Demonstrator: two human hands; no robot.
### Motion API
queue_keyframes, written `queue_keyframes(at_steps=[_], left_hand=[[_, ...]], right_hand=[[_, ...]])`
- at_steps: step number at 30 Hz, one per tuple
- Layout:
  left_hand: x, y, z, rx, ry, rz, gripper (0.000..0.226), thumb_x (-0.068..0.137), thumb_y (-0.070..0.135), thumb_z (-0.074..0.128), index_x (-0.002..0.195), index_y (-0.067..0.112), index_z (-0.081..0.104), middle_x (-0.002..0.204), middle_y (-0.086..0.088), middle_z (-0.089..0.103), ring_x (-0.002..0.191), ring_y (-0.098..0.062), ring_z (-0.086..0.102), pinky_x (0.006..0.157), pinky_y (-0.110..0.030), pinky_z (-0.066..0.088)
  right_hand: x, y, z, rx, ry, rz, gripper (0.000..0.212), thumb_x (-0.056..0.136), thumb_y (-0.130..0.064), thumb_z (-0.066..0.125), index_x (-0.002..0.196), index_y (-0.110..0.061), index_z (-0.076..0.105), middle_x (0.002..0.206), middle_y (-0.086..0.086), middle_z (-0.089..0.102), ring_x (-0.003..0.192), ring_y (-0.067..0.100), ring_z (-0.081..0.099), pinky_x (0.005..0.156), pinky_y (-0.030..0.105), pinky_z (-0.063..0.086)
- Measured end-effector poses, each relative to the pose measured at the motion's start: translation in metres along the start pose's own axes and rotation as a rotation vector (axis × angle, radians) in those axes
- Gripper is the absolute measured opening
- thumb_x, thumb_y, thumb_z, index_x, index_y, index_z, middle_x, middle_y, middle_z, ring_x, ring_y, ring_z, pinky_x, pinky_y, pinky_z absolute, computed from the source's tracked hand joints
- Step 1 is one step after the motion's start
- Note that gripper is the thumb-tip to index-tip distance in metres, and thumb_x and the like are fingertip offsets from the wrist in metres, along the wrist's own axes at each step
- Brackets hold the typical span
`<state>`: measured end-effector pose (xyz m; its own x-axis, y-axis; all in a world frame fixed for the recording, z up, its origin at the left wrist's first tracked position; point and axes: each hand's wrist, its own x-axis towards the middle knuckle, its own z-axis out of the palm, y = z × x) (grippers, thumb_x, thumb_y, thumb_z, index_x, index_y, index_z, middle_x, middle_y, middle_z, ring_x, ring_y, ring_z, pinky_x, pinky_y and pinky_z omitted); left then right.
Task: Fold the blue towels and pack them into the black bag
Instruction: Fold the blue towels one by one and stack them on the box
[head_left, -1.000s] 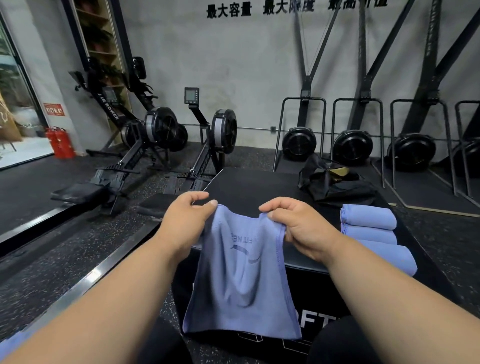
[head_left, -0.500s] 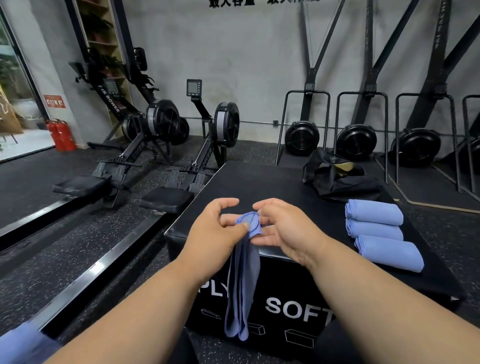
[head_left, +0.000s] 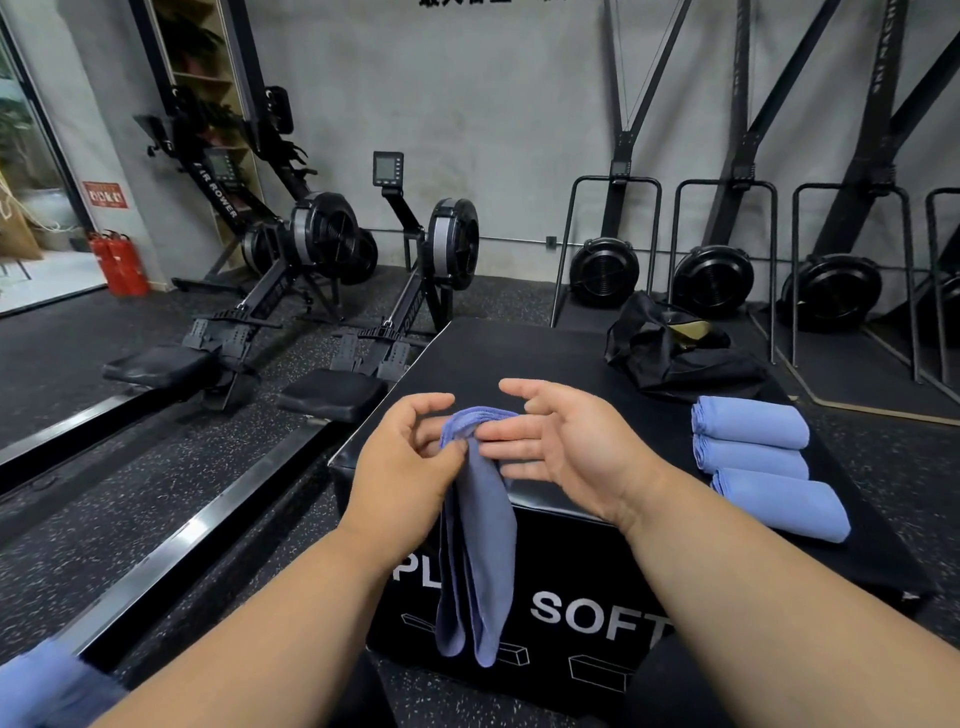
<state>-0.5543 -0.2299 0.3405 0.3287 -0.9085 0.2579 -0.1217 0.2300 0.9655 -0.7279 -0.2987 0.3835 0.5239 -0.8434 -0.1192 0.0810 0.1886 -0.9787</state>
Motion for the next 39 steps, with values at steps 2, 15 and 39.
queue_keyframes(at_steps=[2,15,39], left_hand=[[0.002,0.002,-0.004,-0.074,0.008,-0.048,0.043,0.095,-0.003,0.069,0.125,0.025,0.060,0.102,-0.002,0.080,0.089,-0.010,0.073,0.082,-0.024,0.054],[0.003,0.001,-0.010,-0.180,-0.113,-0.133,0.043,0.095,-0.005,0.069,0.130,0.019,0.060,0.108,-0.013,0.079,0.096,-0.020,0.075,0.084,-0.030,0.055],[-0.010,-0.006,-0.007,-0.257,-0.159,-0.141,0.051,0.088,0.018,0.083,0.133,0.017,0.058,0.107,-0.009,0.080,0.097,-0.016,0.075,0.085,-0.028,0.056]], right_hand=[[0.001,0.006,-0.002,-0.213,0.080,-0.109,0.039,0.097,-0.008,0.051,0.131,-0.025,0.063,0.104,0.004,0.079,0.088,0.018,0.075,0.087,0.037,0.058],[0.000,0.026,0.003,-0.527,0.126,-0.442,0.037,0.091,-0.007,0.075,0.116,-0.034,0.068,0.097,-0.004,0.074,0.089,0.008,0.066,0.084,0.015,0.050],[0.006,0.037,0.006,-0.386,0.105,-0.394,0.040,0.091,-0.004,0.070,0.118,-0.034,0.065,0.087,-0.006,0.069,0.074,0.017,0.057,0.075,0.035,0.052]])
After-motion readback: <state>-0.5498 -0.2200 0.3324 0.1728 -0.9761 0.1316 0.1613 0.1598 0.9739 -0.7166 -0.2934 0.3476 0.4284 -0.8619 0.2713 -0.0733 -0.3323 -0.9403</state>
